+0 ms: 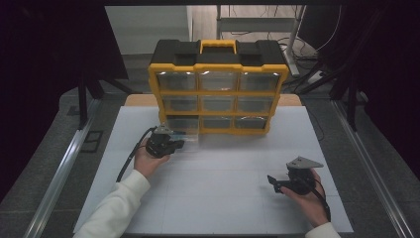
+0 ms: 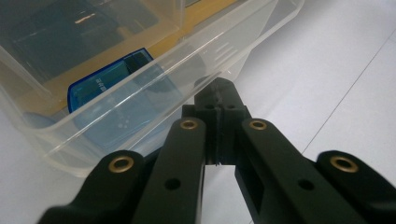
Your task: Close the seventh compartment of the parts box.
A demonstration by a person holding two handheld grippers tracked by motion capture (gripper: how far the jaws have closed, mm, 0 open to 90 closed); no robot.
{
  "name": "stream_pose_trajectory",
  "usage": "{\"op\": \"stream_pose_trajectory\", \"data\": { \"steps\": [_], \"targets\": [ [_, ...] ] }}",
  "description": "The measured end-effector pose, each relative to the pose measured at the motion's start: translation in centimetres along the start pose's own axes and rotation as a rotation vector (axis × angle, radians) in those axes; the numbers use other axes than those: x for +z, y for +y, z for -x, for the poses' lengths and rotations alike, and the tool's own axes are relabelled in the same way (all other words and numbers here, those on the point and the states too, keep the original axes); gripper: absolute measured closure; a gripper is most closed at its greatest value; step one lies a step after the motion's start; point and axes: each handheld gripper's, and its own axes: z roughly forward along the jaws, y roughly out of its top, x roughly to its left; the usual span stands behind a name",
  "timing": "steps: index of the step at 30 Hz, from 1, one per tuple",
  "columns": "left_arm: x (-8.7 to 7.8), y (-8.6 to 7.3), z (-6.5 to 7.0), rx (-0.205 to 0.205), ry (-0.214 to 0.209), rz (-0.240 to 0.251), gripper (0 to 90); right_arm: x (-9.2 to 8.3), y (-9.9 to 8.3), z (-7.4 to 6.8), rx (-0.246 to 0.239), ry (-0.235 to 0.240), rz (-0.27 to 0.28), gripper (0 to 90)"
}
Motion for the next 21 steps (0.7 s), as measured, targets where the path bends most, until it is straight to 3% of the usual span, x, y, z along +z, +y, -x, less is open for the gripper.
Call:
{"op": "stream_pose_trajectory", "data": {
  "steps": [21],
  "targets": [
    [0.35, 0.44, -0.51, -0.012, 0.010, 0.012, 90.0, 0.03, 0.01, 0.01, -0.001, -0.001, -0.001, 14.0]
  ]
}}
